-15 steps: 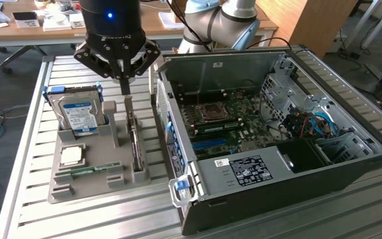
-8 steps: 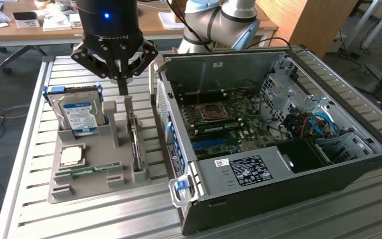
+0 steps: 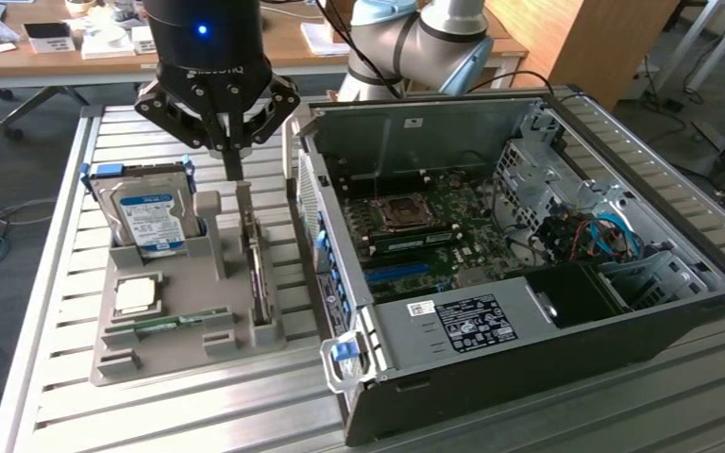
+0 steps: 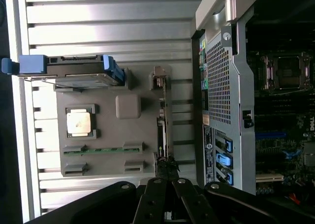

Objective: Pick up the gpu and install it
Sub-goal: 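Pick up the gpu and move the gpu toward the slot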

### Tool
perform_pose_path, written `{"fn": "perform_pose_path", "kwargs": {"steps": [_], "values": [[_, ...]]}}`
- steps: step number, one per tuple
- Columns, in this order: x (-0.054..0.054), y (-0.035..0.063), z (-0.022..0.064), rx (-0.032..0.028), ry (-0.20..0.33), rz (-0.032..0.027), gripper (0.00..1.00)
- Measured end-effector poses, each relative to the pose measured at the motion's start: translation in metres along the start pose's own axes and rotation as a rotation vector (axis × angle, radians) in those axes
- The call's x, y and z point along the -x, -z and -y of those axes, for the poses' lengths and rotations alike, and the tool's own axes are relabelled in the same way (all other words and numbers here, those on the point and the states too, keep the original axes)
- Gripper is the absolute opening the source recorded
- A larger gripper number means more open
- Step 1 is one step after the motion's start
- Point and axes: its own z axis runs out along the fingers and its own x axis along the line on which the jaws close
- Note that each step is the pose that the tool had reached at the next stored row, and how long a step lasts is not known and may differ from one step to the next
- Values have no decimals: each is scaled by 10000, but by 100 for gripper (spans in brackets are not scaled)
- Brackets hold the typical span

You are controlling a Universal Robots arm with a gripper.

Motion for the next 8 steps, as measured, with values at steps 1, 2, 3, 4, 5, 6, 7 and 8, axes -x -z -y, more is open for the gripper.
{"fn": "perform_pose_path", "kwargs": {"steps": [1, 2, 3, 4, 5, 6, 7, 8], "values": [[0, 0, 0, 0, 0, 0, 11], [0, 0, 0, 0, 0, 1, 11], [0, 0, 0, 0, 0, 0, 11], [0, 0, 0, 0, 0, 0, 12], [0, 0, 0, 0, 0, 0, 12], [0, 0, 0, 0, 0, 0, 17], [0, 0, 0, 0, 0, 1, 23], [0, 0, 0, 0, 0, 0, 23]]}}
